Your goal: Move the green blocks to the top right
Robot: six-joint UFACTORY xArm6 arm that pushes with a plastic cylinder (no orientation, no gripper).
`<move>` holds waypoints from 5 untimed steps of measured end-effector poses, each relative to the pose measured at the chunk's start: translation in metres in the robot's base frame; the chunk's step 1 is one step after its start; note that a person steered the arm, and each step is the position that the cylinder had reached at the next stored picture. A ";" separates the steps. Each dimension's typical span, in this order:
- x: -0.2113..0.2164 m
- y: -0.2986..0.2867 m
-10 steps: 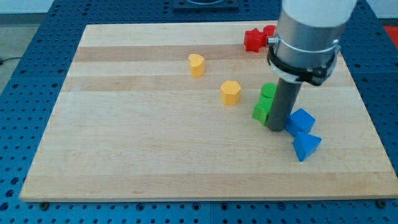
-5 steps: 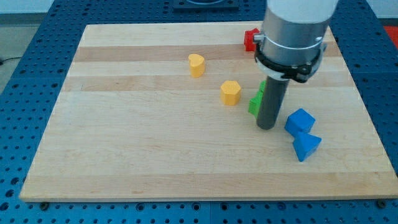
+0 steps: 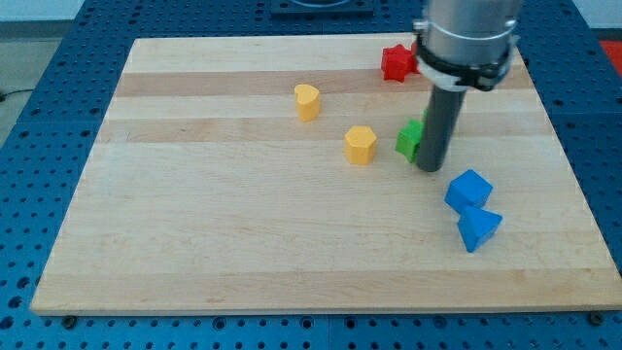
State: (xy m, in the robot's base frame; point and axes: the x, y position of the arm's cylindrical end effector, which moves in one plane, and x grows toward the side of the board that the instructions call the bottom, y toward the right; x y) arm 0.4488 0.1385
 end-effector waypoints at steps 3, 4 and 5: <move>0.002 0.029; 0.001 -0.033; -0.008 -0.064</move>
State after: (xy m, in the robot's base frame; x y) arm 0.4409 0.0741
